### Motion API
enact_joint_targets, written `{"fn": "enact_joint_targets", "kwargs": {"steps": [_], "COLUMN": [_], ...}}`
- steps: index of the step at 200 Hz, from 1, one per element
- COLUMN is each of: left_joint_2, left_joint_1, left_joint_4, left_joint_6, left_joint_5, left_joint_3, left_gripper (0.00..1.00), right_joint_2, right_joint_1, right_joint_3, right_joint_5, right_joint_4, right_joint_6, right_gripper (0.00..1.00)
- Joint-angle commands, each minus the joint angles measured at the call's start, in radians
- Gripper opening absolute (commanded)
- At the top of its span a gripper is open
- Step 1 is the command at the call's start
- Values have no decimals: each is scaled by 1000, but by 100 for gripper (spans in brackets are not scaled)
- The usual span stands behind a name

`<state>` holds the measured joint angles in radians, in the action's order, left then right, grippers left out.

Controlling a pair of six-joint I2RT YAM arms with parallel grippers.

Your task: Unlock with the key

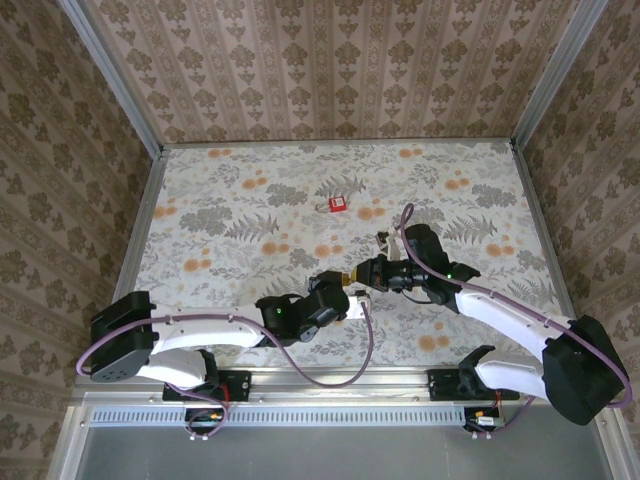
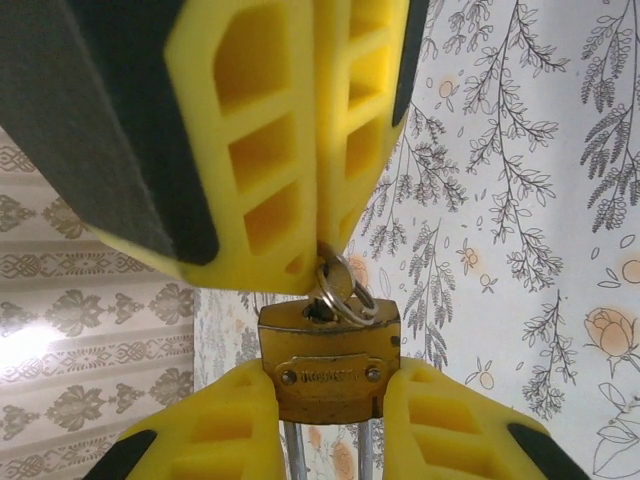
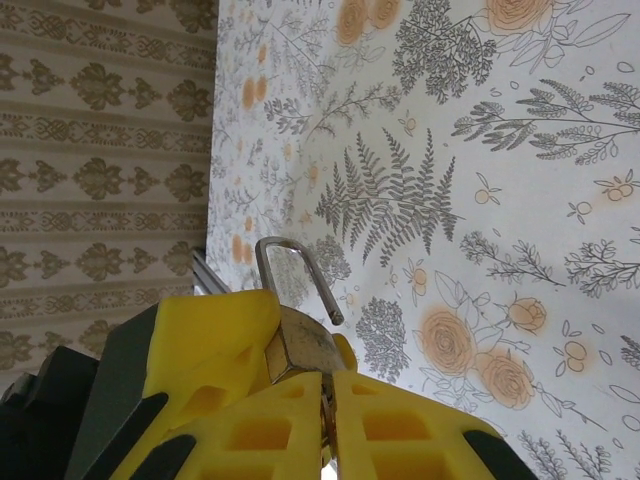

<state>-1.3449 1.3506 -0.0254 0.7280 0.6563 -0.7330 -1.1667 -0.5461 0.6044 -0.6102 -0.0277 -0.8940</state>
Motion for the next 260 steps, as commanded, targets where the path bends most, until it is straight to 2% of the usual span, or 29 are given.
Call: {"fn": "enact_joint_targets", "kwargs": {"steps": [1, 30, 79, 99, 117, 156, 200, 260], "left_joint_2": [46, 57, 89, 83, 73, 56, 34, 21], "left_joint_1": [33, 22, -39, -70, -74, -91, -109, -120], "left_joint_4": [-194, -133, 93, 182, 220, 237, 251, 262], "left_joint_6": [18, -42, -219, -283, -297, -318, -329, -332], "left_joint_5": [-31, -62, -230, -324, -347, -384, -420, -442], "left_joint_3": [-22, -41, -104, -138, -152, -165, -182, -198], "left_gripper": [8, 8, 9, 9, 9, 9, 9, 10], "right_joint_2": [-15, 26, 130, 148, 167, 182, 171, 120], "right_joint_1": [-8, 9, 121, 139, 140, 138, 131, 44], "right_joint_3": [-7, 24, 64, 50, 26, -4, -22, -12], "right_joint_5": [-30, 8, 17, 3, -17, -65, -120, -122], "right_joint_4": [-35, 60, 210, 209, 175, 139, 145, 106], "right_joint_6": [-31, 28, 141, 175, 198, 221, 256, 265], "right_gripper": [13, 23, 41, 48, 53, 54, 47, 48]}}
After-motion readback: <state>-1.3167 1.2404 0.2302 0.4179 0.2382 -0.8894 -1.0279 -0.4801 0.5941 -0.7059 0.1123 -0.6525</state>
